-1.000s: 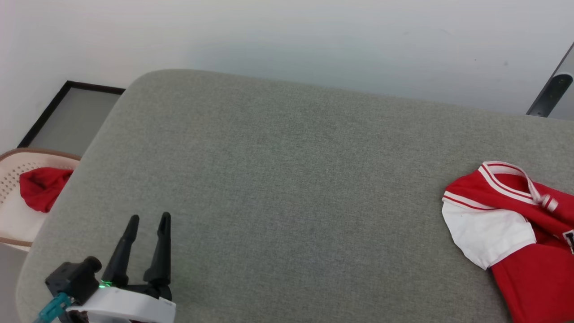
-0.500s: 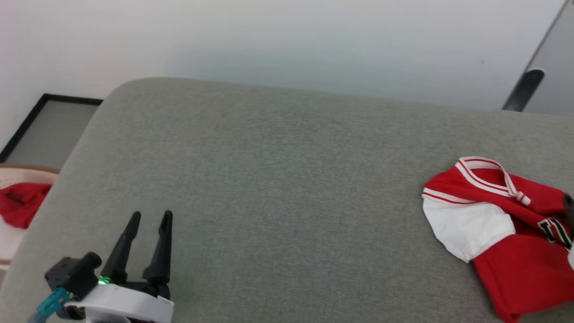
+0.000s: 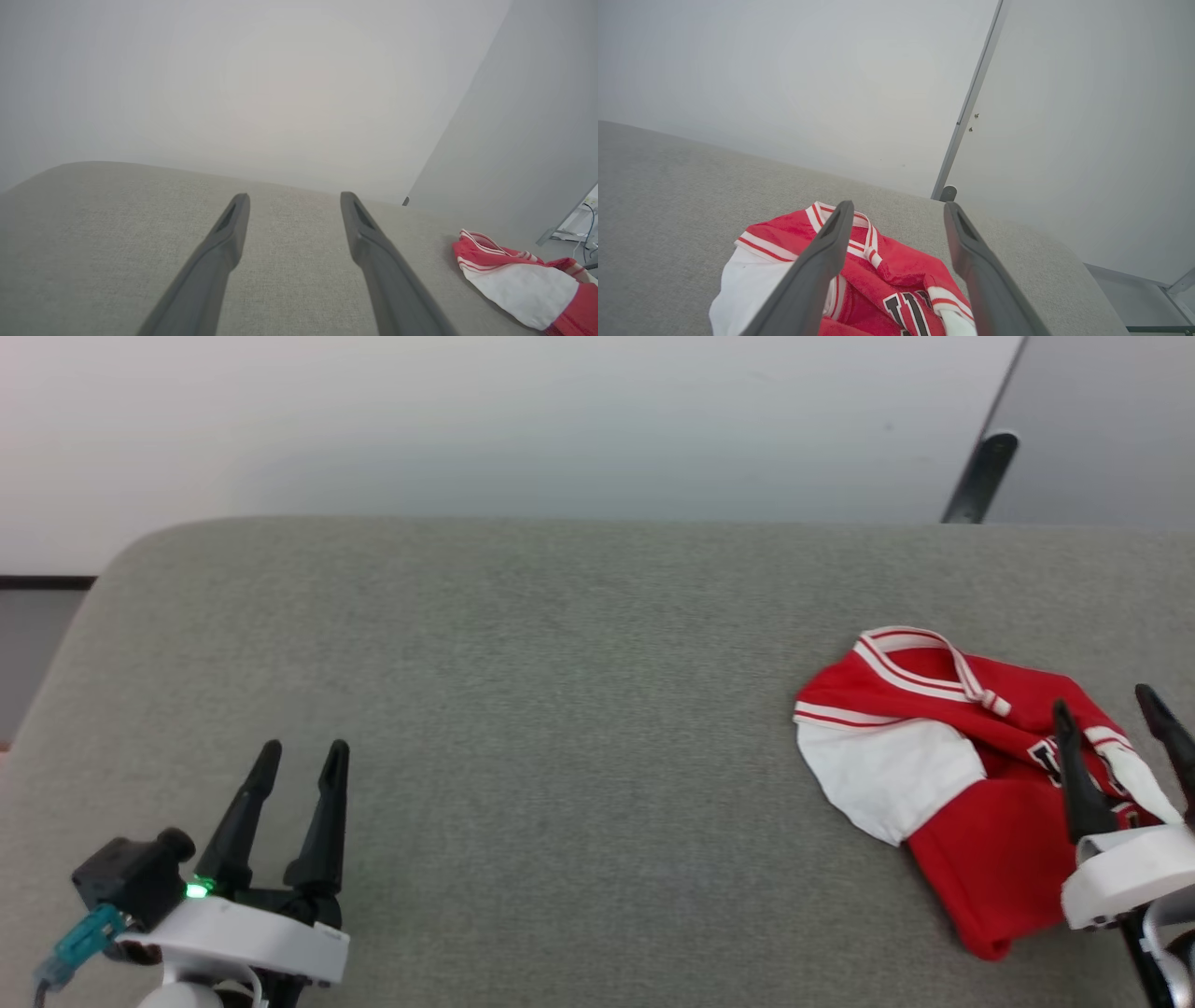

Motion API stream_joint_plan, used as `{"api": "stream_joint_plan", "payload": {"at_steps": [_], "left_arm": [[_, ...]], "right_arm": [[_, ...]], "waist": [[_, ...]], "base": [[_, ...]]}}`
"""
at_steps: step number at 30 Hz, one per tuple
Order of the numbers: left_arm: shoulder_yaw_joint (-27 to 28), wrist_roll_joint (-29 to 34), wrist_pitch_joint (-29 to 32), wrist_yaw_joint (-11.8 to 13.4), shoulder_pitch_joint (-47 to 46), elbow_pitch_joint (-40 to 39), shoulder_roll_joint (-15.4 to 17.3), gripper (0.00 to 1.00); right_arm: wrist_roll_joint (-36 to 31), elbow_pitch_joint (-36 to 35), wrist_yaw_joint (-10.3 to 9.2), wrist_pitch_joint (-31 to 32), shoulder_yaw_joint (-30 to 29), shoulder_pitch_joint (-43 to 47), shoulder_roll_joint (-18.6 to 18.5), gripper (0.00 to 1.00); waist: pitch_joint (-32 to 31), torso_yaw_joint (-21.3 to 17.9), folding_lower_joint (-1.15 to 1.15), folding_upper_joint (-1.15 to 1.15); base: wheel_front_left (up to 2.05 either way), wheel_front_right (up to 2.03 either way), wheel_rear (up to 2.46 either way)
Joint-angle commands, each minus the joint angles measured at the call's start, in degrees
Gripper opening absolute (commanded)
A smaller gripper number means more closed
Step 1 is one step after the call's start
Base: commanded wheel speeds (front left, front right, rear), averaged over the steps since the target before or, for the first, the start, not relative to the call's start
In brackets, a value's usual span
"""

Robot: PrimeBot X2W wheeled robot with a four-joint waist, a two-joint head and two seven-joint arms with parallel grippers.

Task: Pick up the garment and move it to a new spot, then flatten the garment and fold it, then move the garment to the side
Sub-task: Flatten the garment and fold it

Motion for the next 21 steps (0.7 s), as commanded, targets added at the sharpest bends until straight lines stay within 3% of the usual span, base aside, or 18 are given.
{"api": "stream_joint_plan", "payload": {"at_steps": [1, 10, 17, 21], "left_arm": [[-0.5, -0.3, 0.0, 0.0, -1.0, 0.0, 0.4, 1.0], [-4.9, -4.1, 2.6, 0.0, -5.4, -1.3, 2.9, 1.0], [-10.6, -14.3, 11.6, 0.0, -10.1, -4.1, 6.2, 1.0], [-11.5, -16.2, 15.7, 0.1, -12.9, -3.7, 8.1, 1.0]], "right_arm": [[-0.6, 0.8, -0.06, -1.1, 0.3, 0.0, 1.0, 1.0], [-1.9, 3.2, -0.06, -3.6, -0.8, -2.6, 2.4, 1.0], [-2.7, 3.7, -0.06, -4.5, -1.5, -3.3, 3.9, 1.0], [-2.9, 3.9, -0.06, -5.1, -1.5, -3.2, 5.2, 1.0]], "waist": [[0.4, -2.2, 0.0, 0.0], [2.4, -7.7, 0.0, 0.0], [4.1, -12.6, 0.0, 0.0], [5.1, -15.5, 0.0, 0.0]], "base": [[0.0, 0.0, 0.0], [0.0, 0.0, 0.0], [0.0, 0.0, 0.0], [0.0, 0.0, 0.0]]}}
